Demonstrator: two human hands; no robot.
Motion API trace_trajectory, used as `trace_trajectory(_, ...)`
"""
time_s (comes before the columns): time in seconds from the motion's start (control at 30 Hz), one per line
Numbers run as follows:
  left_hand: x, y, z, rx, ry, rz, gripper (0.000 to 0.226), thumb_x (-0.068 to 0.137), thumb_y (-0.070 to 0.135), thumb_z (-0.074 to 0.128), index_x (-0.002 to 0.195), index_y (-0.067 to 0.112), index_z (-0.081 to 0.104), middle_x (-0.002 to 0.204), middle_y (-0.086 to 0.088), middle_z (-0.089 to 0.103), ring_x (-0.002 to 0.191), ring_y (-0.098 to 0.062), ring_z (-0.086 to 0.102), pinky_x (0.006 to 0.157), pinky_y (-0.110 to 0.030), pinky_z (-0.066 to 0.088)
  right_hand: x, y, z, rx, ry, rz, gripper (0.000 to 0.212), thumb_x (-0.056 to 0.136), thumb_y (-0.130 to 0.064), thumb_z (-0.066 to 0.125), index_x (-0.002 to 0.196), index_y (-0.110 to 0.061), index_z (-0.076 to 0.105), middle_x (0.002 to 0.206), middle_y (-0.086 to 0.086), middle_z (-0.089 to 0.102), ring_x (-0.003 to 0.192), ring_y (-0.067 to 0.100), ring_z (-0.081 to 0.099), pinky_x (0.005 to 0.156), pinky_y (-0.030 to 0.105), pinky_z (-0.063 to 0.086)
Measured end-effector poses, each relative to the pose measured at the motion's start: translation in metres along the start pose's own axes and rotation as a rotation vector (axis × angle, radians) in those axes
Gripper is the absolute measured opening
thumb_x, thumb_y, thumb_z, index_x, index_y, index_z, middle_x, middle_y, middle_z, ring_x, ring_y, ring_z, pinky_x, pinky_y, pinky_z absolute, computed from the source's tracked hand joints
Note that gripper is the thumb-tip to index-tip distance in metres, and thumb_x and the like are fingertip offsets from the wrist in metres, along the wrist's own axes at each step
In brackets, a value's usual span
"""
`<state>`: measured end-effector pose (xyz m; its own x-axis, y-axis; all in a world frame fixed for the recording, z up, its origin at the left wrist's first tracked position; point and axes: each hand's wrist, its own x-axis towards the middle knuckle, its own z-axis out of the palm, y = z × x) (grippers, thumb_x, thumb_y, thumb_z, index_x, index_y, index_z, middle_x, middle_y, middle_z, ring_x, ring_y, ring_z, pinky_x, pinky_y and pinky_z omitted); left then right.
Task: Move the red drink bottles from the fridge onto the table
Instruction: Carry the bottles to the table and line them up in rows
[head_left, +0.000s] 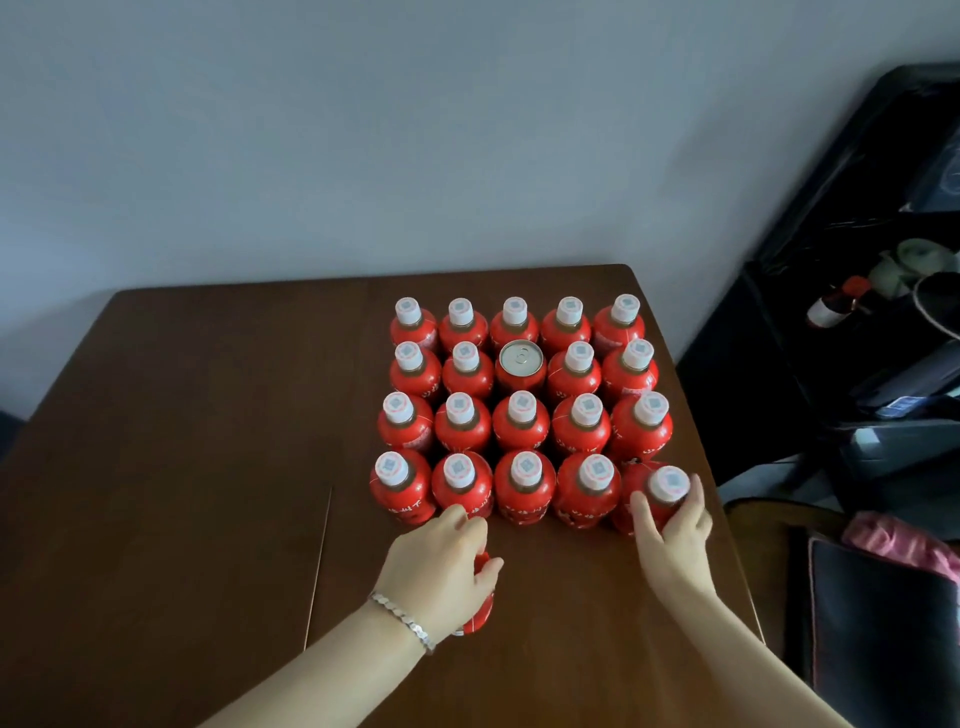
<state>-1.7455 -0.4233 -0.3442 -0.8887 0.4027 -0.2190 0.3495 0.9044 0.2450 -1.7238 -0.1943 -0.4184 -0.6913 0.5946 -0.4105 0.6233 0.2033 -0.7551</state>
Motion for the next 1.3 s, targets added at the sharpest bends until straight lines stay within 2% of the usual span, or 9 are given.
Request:
trace_trajectory(0.1,-0.002,-0.006,0.005,-0.018,0.001,-0.010,0.026,0.089,0.050,0.044,0.090,0.025,0.051,0.086,0.013,0.039,0.070,-0.006,0.043,0.060,-0.016,0.033,0.000,-0.009,0.005,0.318,-0.095,0.189,0.078,0.090,-0.048,0.051,0.145,-0.040,-0.003,0.148,0.009,0.032,0.118,0.031,0.051,0.100,0.048,0.043)
trace_trajectory(0.27,-0.005,-0.014,0.009,-0.038,0.034,-0.039,0.026,0.087,0.050,0.046,0.087,0.025,0.052,0.084,0.014,0.038,0.074,-0.008,0.051,0.060,-0.018,0.033,0.006,-0.027,0.013,0.650,-0.066,0.276,0.077,0.090,-0.023,0.053,0.145,-0.038,0.001,0.134,0.009,0.043,0.096,0.021,0.059,0.093,0.042,0.049)
trace_trajectory(0.37,-0.007,-0.021,0.009,-0.057,0.078,-0.085,0.026,0.085,0.050,0.049,0.082,0.025,0.048,0.083,0.013,0.041,0.072,-0.008,0.049,0.059,-0.019,0.035,0.003,-0.021,0.010,0.537,-0.101,0.304,0.073,0.090,-0.019,0.049,0.147,-0.033,0.006,0.110,0.007,0.056,0.092,0.023,0.063,0.090,0.043,0.049)
trace_trajectory(0.53,-0.009,-0.042,0.010,-0.104,0.075,-0.238,0.040,0.073,0.056,0.064,0.079,0.025,0.038,0.085,0.010,0.035,0.077,-0.009,0.040,0.059,-0.021,0.034,-0.015,-0.005,0.013,0.320,-0.126,0.360,0.040,0.089,-0.012,0.050,0.129,-0.007,0.045,0.089,0.006,0.058,0.080,0.021,0.059,0.086,0.042,0.052)
trace_trajectory(0.6,-0.011,-0.052,0.011,-0.119,0.041,-0.263,0.043,0.071,0.053,0.069,0.081,0.024,0.038,0.089,0.008,0.035,0.085,-0.011,0.042,0.064,-0.022,0.038,-0.025,-0.002,0.019,0.268,-0.154,0.351,0.039,0.089,-0.008,0.048,0.128,-0.006,0.048,0.080,0.004,0.058,0.079,0.020,0.058,0.087,0.042,0.051)
trace_trajectory(0.77,-0.017,-0.068,0.019,-0.214,0.064,-0.286,0.039,0.071,0.033,0.076,0.092,0.023,0.045,0.099,0.004,0.037,0.106,-0.018,0.045,0.082,-0.025,0.044,-0.042,-0.002,0.031,0.196,-0.244,0.285,0.036,0.088,-0.006,0.048,0.124,-0.008,0.051,0.091,0.004,0.062,0.088,0.019,0.061,0.082,0.034,0.051)
trace_trajectory(0.9,-0.025,-0.078,0.023,-0.447,0.121,-0.549,0.079,0.064,0.031,0.082,0.129,0.017,0.040,0.123,-0.007,0.047,0.119,-0.027,0.042,0.095,-0.036,0.041,-0.051,-0.002,0.038,0.145,-0.326,0.238,0.027,0.089,-0.006,0.047,0.113,-0.010,0.057,0.098,0.006,0.064,0.089,0.018,0.063,0.081,0.032,0.051)
trace_trajectory(1.03,-0.031,-0.075,0.035,-0.743,0.054,-0.656,0.071,0.071,0.033,0.077,0.131,0.015,0.042,0.128,-0.007,0.055,0.115,-0.025,0.054,0.097,-0.036,0.044,-0.062,0.001,0.043,0.113,-0.397,0.239,0.022,0.087,-0.004,0.049,0.104,-0.013,0.060,0.093,0.005,0.066,0.085,0.015,0.064,0.075,0.028,0.051)
trace_trajectory(1.3,-0.025,-0.065,0.043,-0.798,0.074,-0.764,0.067,0.072,0.036,0.076,0.127,0.011,0.046,0.128,-0.010,0.056,0.115,-0.028,0.054,0.096,-0.038,0.044,-0.081,0.008,0.042,-0.002,-0.431,0.201,0.020,0.085,-0.004,0.050,0.100,-0.012,0.062,0.078,0.002,0.065,0.068,0.013,0.060,0.055,0.021,0.045)
